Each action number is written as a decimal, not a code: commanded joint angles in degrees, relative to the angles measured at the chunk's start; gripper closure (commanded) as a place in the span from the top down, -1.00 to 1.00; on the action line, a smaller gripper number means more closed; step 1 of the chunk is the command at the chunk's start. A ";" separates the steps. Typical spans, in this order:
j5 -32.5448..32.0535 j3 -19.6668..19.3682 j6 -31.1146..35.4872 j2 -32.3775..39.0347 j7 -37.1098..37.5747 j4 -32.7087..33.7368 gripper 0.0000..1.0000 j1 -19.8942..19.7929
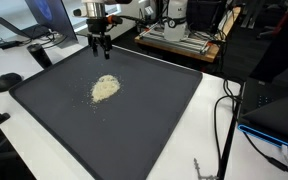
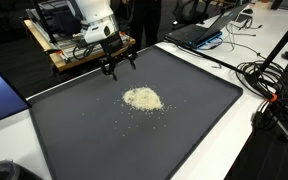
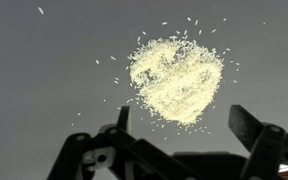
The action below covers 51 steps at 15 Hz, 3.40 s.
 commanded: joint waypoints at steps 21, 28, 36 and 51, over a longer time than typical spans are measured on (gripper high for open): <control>30.57 -43.03 -29.03 5.41 -34.59 32.65 1.00 45.65; 29.20 -50.92 -33.73 11.71 -41.17 43.20 1.00 54.85; 27.78 -51.21 -43.98 16.23 -57.33 53.70 1.00 57.91; 22.91 -53.45 -68.08 26.65 -73.27 75.39 1.00 66.72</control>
